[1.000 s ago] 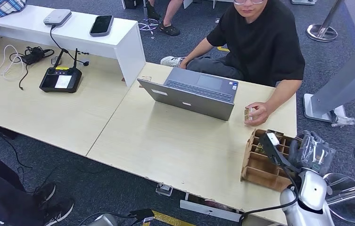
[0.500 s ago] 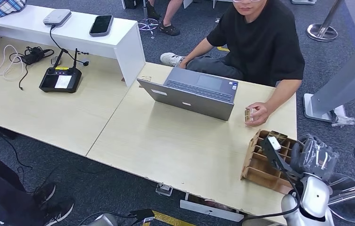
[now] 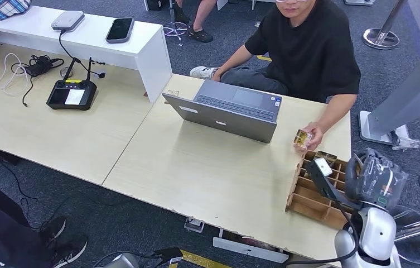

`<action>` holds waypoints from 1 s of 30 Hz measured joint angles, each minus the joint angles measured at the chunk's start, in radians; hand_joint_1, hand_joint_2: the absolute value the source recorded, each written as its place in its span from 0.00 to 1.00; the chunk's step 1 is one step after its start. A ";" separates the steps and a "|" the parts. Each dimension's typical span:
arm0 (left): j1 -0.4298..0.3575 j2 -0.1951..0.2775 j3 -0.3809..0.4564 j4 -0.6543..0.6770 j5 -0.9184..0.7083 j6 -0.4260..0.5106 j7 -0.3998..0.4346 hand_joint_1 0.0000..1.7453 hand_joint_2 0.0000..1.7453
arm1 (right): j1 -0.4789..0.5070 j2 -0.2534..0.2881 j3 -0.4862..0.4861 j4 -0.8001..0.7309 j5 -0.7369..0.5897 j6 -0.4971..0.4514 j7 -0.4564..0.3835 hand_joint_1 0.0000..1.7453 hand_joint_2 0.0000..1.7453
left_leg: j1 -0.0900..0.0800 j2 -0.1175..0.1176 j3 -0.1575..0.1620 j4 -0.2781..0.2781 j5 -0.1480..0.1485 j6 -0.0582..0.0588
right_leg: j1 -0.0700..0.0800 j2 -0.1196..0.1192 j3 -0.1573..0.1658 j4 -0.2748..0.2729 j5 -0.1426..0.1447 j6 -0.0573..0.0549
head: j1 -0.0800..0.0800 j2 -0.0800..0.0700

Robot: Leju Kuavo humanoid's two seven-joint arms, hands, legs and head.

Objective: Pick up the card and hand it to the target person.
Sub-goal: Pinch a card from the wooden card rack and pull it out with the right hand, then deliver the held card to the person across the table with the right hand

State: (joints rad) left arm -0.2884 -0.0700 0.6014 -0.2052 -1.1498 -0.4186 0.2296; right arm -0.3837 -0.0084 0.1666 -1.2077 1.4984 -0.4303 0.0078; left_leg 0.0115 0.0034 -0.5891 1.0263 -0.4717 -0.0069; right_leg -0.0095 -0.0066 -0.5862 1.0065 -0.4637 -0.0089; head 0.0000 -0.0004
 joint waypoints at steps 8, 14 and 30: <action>-0.001 -0.001 0.000 0.000 -0.010 -0.007 -0.009 0.00 0.00 | -0.080 0.002 0.087 -0.022 -0.061 0.011 -0.029 0.93 1.00 | 0.000 0.000 0.000 0.000 0.000 0.000 | 0.000 0.000 0.000 0.000 0.000 0.000 | 0.000 0.000; -0.009 -0.004 0.000 0.000 -0.021 -0.019 0.000 0.00 0.00 | -0.215 0.028 0.120 0.107 -0.097 0.034 -0.031 0.93 1.00 | 0.000 0.000 0.000 0.000 0.001 0.000 | 0.000 0.000 0.000 0.000 0.000 0.000 | 0.000 0.000; -0.024 -0.020 -0.001 0.000 -0.030 -0.022 0.024 0.00 0.00 | -0.510 0.112 0.131 0.608 -0.114 0.055 0.025 0.85 1.00 | 0.000 -0.001 0.000 0.000 0.001 0.000 | 0.000 0.000 0.000 0.000 0.000 0.000 | 0.000 0.000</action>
State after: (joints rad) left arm -0.3124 -0.0896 0.6008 -0.2052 -1.1798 -0.4404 0.2540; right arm -0.8938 0.1036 0.2972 -0.5996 1.3847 -0.3750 0.0326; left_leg 0.0114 0.0028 -0.5893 1.0265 -0.4712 -0.0073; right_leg -0.0096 -0.0069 -0.5862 1.0068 -0.4634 -0.0089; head 0.0000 -0.0004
